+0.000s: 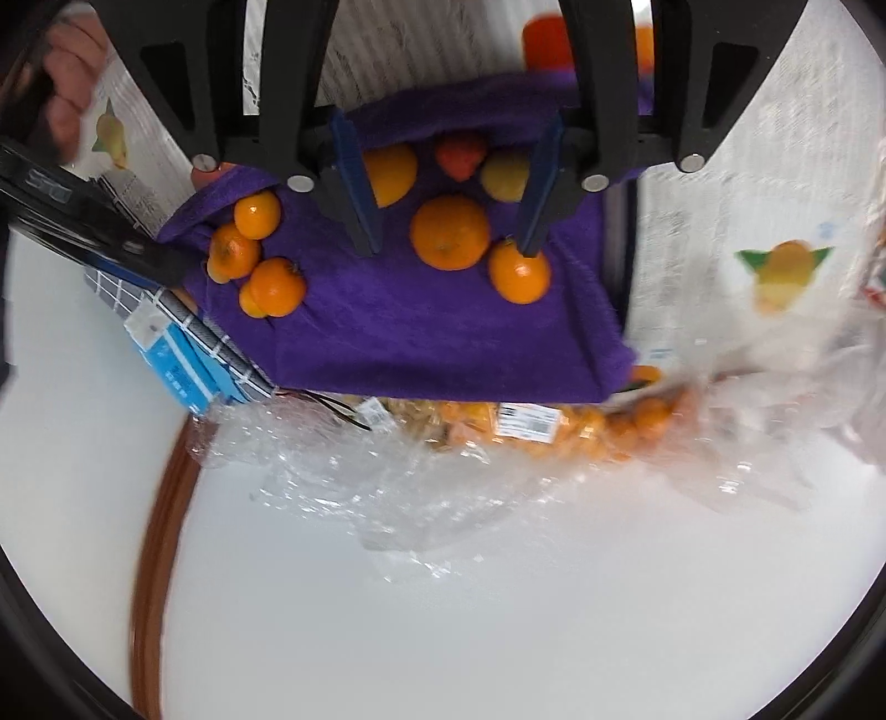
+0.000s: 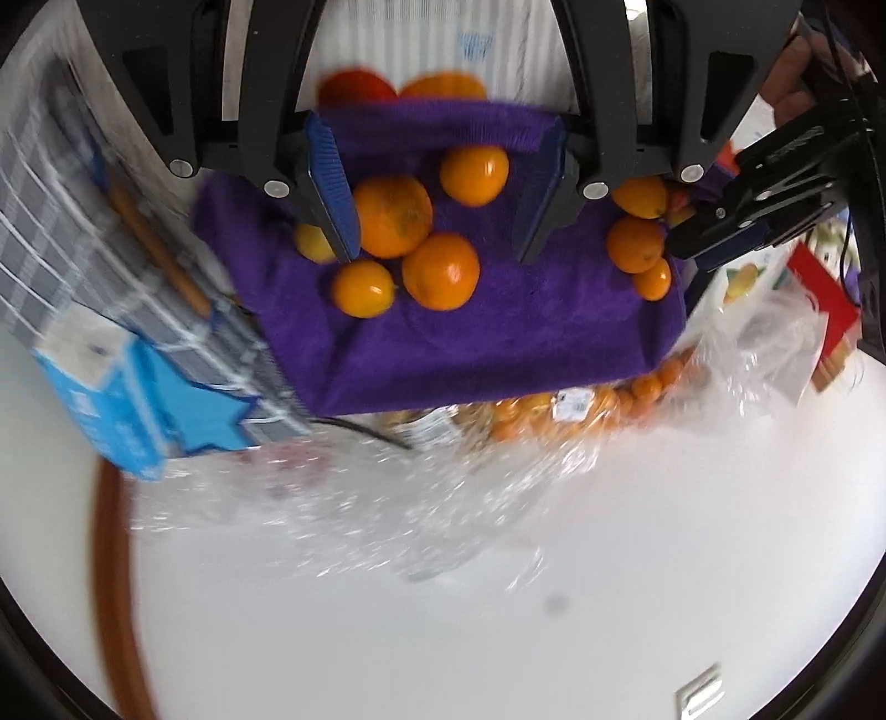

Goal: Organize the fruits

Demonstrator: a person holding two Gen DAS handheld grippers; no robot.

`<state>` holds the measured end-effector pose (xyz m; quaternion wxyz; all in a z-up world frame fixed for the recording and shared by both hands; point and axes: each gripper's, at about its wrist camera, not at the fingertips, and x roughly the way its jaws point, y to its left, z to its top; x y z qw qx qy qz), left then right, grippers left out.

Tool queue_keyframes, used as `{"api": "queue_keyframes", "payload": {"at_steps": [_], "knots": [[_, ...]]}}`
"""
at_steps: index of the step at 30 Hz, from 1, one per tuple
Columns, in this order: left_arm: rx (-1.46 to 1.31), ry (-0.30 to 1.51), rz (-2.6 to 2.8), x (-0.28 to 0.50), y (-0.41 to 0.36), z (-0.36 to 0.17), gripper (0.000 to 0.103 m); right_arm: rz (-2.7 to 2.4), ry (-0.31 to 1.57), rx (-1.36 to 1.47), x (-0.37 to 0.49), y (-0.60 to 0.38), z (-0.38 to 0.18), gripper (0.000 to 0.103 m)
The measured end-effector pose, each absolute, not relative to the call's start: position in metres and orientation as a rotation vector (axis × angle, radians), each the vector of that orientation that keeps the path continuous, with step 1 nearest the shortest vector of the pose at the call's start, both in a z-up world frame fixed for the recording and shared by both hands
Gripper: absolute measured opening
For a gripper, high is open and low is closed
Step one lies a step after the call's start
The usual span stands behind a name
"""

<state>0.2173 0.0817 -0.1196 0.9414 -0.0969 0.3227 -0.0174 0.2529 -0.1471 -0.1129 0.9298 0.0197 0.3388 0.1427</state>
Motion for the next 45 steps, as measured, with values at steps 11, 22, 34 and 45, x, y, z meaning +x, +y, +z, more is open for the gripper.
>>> {"api": "queue_keyframes", "payload": {"at_steps": [11, 22, 34, 45], "knots": [[-0.169, 0.598, 0.045, 0.110, 0.052, -0.050, 0.084, 0.155, 0.637, -0.032, 0.131, -0.182, -0.045, 0.090], [-0.186, 0.605, 0.078, 0.050, 0.034, -0.027, 0.089, 0.178, 0.595, 0.012, 0.051, -0.197, -0.019, 0.096], [-0.143, 0.582, 0.118, 0.030, 0.028, -0.017, 0.089, 0.174, 0.607, 0.036, 0.027, -0.192, -0.019, 0.096], [-0.155, 0.596, 0.096, 0.032, 0.026, -0.021, 0.089, 0.142, 0.608, 0.005, 0.021, -0.189, -0.019, 0.096]]}}
